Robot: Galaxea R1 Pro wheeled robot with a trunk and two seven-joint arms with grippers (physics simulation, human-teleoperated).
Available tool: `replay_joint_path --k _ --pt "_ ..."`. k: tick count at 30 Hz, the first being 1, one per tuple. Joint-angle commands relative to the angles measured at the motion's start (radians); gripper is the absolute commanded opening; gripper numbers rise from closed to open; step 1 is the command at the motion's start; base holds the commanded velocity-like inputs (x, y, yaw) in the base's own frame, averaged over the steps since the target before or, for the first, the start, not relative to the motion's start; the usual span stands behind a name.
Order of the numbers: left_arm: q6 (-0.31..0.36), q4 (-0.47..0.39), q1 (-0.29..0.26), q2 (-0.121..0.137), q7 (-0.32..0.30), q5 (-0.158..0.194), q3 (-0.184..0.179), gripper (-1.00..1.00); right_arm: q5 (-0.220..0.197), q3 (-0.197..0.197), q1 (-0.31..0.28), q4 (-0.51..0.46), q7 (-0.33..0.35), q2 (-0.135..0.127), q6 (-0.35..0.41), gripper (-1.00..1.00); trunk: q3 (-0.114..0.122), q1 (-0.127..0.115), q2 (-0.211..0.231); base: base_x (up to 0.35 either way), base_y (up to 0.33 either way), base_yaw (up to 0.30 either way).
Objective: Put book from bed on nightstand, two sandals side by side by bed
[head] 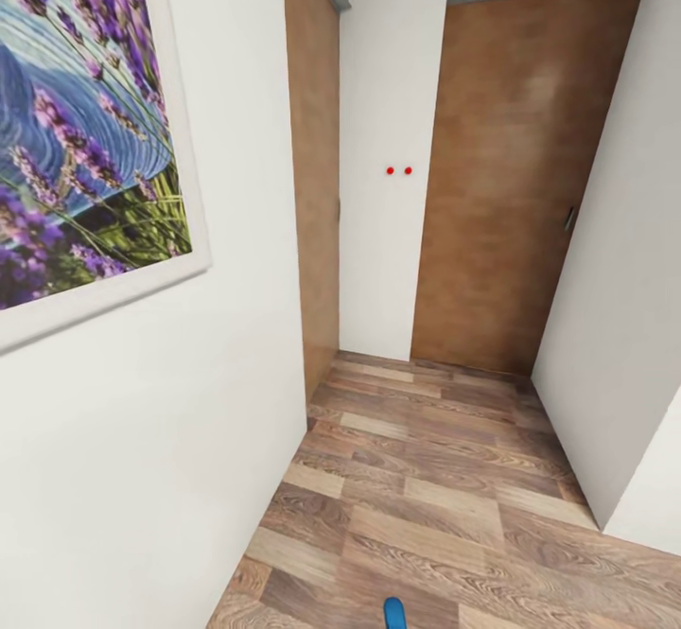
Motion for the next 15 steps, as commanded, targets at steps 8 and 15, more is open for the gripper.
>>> replay_joint_path --k 8,15 --pt "-0.004 0.001 -0.001 0.000 -0.001 -0.001 0.000 1.00 0.001 0.000 -0.001 0.001 0.000 0.000 -0.003 1.00 -0.003 0.000 -0.001 0.161 0.080 -0.073" --pt "-0.004 0.001 -0.001 0.000 -0.001 -0.001 0.000 1.00 0.000 0.000 0.000 0.001 0.001 0.000 -0.003 1.00 -0.003 0.000 -0.001 0.040 0.018 -0.201"
